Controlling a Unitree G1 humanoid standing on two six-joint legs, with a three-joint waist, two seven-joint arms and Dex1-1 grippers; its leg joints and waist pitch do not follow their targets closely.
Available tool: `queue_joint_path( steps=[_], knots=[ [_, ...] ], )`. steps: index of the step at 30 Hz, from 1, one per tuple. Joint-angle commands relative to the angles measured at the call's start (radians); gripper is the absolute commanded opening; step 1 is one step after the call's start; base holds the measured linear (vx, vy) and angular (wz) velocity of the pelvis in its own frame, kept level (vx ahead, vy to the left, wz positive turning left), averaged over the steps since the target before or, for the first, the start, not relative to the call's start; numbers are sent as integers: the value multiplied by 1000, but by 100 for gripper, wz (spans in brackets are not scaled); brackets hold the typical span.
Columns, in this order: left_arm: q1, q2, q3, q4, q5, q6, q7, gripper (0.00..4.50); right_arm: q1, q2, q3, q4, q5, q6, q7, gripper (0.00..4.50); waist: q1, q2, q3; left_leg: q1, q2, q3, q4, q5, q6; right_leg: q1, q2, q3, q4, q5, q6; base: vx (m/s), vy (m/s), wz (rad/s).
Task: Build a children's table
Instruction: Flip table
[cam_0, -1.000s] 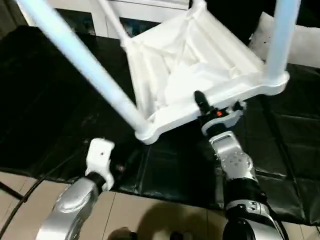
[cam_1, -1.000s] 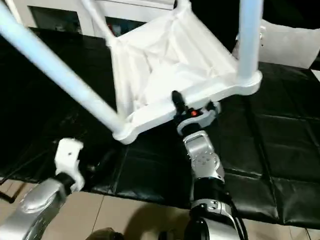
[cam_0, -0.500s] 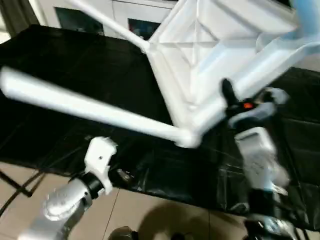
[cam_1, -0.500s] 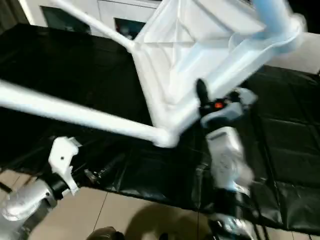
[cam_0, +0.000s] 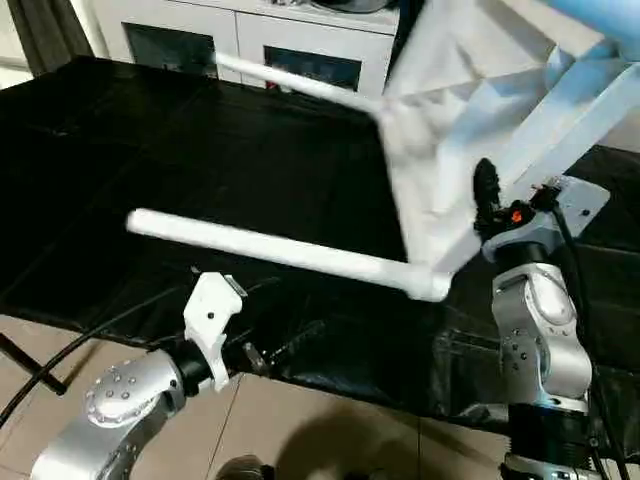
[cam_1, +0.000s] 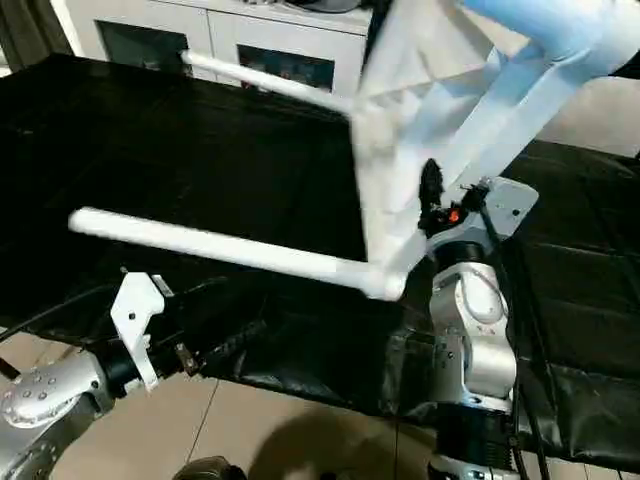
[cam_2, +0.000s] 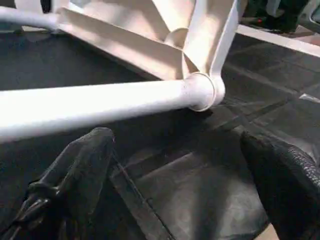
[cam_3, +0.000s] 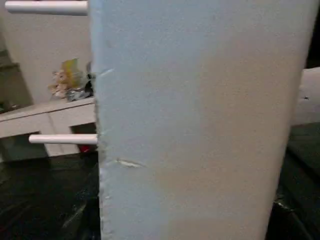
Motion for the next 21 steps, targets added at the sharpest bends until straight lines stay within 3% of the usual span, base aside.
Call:
queue_joint_path(
  steps=[1,5,9,13,16,21],
  knots=[
    [-23,-5,-6,23,22,25,21,450,-5,-4,-14,-45,-18,-58,-25,189,-8,6,-63,17,131,-56,-107,-160,-44,43,-125,93,-81,-243,-122,0,0,0],
    [-105,-22,-48,24,49,96,59,450,-27,-18,-21,-29,-62,-96,-65,189,-7,1,-68,12,129,-55,-102,-95,-32,50,-127,92,-70,-158,-133,0,0,0],
    [-176,-69,-59,17,70,85,105,450,-18,-50,6,-14,-108,-92,-56,189,-9,-4,-72,10,127,-52,-94,-43,-2,54,-127,90,-65,-108,-147,0,0,0],
    [-239,-105,-44,28,110,22,147,450,-1,-99,69,-15,-214,-71,-63,189,-11,-9,-69,5,125,-53,-92,-54,9,58,-127,88,-74,-163,-135,0,0,0],
    [-281,-103,-37,2,106,43,154,450,0,-107,81,-10,-238,-45,-72,189,-10,-12,-68,8,124,-53,-92,-78,7,56,-128,87,-80,-218,-121,0,0,0],
    [-304,-89,-27,-60,126,39,162,450,0,-115,104,-2,-278,1,-98,189,-13,-12,-69,9,128,-55,-93,-68,6,53,-125,85,-73,-179,-124,0,0,0]
  ],
)
